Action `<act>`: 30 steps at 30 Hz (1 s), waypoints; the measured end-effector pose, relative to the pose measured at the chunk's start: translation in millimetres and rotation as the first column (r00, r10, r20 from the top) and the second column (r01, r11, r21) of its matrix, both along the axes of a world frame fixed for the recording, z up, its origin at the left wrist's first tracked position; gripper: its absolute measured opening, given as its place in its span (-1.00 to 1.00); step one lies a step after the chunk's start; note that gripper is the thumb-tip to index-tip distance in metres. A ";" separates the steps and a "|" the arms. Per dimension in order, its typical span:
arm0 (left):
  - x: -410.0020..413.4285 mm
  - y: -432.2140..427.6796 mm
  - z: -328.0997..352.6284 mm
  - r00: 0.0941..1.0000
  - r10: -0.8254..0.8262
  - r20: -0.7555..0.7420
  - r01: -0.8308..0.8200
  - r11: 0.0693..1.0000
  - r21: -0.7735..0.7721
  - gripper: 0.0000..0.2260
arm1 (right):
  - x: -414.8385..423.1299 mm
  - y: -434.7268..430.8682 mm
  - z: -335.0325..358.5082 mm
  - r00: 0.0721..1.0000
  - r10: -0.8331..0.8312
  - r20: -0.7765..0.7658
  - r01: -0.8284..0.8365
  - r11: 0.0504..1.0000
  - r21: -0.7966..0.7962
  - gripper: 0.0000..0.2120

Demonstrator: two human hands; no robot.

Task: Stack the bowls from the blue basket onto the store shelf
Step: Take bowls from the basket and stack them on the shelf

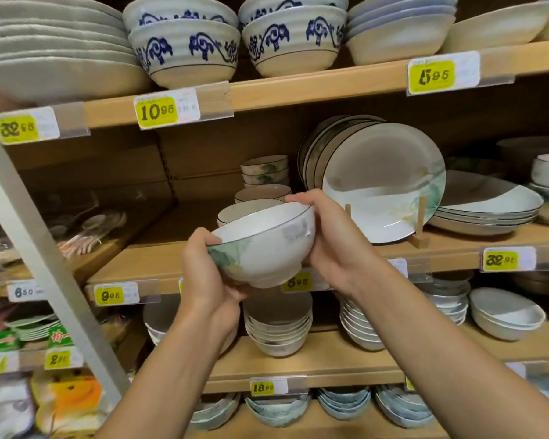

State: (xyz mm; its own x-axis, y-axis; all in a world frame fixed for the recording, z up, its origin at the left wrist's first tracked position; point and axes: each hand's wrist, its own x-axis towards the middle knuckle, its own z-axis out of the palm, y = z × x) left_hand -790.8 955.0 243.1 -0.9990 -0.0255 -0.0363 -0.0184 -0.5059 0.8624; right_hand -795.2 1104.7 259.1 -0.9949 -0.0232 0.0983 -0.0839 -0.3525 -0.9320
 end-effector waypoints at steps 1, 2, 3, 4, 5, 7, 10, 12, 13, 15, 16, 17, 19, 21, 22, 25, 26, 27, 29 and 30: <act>-2.3 -1.8 2.0 0.998 -0.055 0.018 0.054 0.998 0.015 -0.77 | -2.7 0.8 1.2 0.999 0.033 -0.001 -0.033 0.999 -0.013 -0.80; -4.7 -3.2 3.2 0.995 -0.093 0.032 0.093 0.996 0.018 -0.73 | -5.2 0.1 0.7 0.999 0.040 -0.013 -0.041 0.999 -0.017 -0.78; -7.2 -4.2 3.5 0.993 -0.111 0.036 0.111 0.994 0.012 -0.71 | -7.5 -1.2 -0.8 0.999 0.036 -0.030 -0.036 0.999 -0.008 -0.75; -9.2 -4.9 3.7 0.993 -0.116 0.034 0.116 0.993 0.003 -0.71 | -9.3 -2.3 -2.7 0.998 0.032 -0.046 -0.032 0.999 0.001 -0.73; -10.3 -5.3 3.8 0.993 -0.115 0.029 0.115 0.993 -0.003 -0.74 | -10.1 -3.7 -3.6 0.998 0.027 -0.051 -0.027 1.000 0.008 -0.73; -11.1 -6.1 4.1 0.994 -0.109 0.024 0.109 0.994 0.001 -0.79 | -10.7 -5.7 -2.9 0.999 -0.002 -0.035 0.004 1.000 0.031 -0.73; -8.7 -4.9 5.6 0.999 -0.037 0.013 0.038 0.999 -0.024 -0.76 | -9.2 -8.4 -2.2 0.995 -0.099 -0.013 0.100 0.993 0.056 -0.65; -6.3 -0.1 8.5 0.998 0.059 -0.032 -0.062 0.995 -0.077 -0.75 | -4.8 -13.4 -7.9 0.978 -0.169 -0.121 0.181 0.978 0.102 -0.58; -4.7 3.5 10.4 0.993 0.099 -0.059 -0.104 0.990 -0.096 -0.74 | -1.0 -17.7 -10.4 0.963 -0.182 -0.197 0.208 0.971 0.121 -0.51; -2.1 12.6 13.0 0.982 0.155 -0.112 -0.170 0.976 -0.136 -0.70 | 2.8 -27.8 -13.7 0.939 -0.184 -0.289 0.232 0.963 0.139 -0.33; 0.1 16.6 13.1 0.975 0.169 -0.141 -0.190 0.969 -0.156 -0.67 | 0.4 -30.6 -14.5 0.935 -0.192 -0.298 0.240 0.962 0.133 -0.28; 2.1 18.9 12.4 0.970 0.173 -0.170 -0.201 0.965 -0.166 -0.64 | -3.4 -31.3 -13.8 0.935 -0.207 -0.289 0.249 0.962 0.115 -0.28; 3.4 17.9 12.0 0.963 0.151 -0.224 -0.190 0.968 -0.163 -0.66 | -11.0 -27.0 -9.7 0.939 -0.236 -0.251 0.259 0.964 0.061 -0.27; 1.3 10.0 13.4 0.965 0.087 -0.247 -0.136 0.972 -0.189 -0.67 | -17.1 -20.0 -5.7 0.948 -0.233 -0.216 0.245 0.969 0.029 -0.22; -0.6 5.3 14.4 0.968 0.040 -0.249 -0.097 0.971 -0.220 -0.64 | -19.6 -17.1 -4.8 0.950 -0.228 -0.215 0.241 0.970 0.033 -0.19; -5.6 -5.9 16.2 0.957 -0.097 -0.272 0.015 0.958 -0.287 -0.49 | -23.8 -10.2 -1.4 0.953 -0.224 -0.205 0.242 0.968 0.065 -0.11; -6.8 -7.9 17.1 0.949 -0.123 -0.290 0.029 0.951 -0.307 -0.42 | -25.2 -6.9 0.9 0.957 -0.209 -0.199 0.224 0.973 0.053 -0.15; -8.8 -9.9 18.3 0.941 -0.139 -0.308 0.030 0.942 -0.334 -0.35 | -26.6 -3.5 4.1 0.961 -0.189 -0.202 0.201 0.979 0.042 -0.24; -14.5 -13.5 20.1 0.930 -0.165 -0.328 0.027 0.922 -0.387 -0.21 | -29.0 1.8 9.6 0.964 -0.146 -0.221 0.160 0.986 0.048 -0.43; -17.5 -15.6 21.0 0.929 -0.170 -0.329 0.024 0.913 -0.406 -0.17 | -30.5 3.4 10.9 0.965 -0.132 -0.228 0.151 0.987 0.064 -0.46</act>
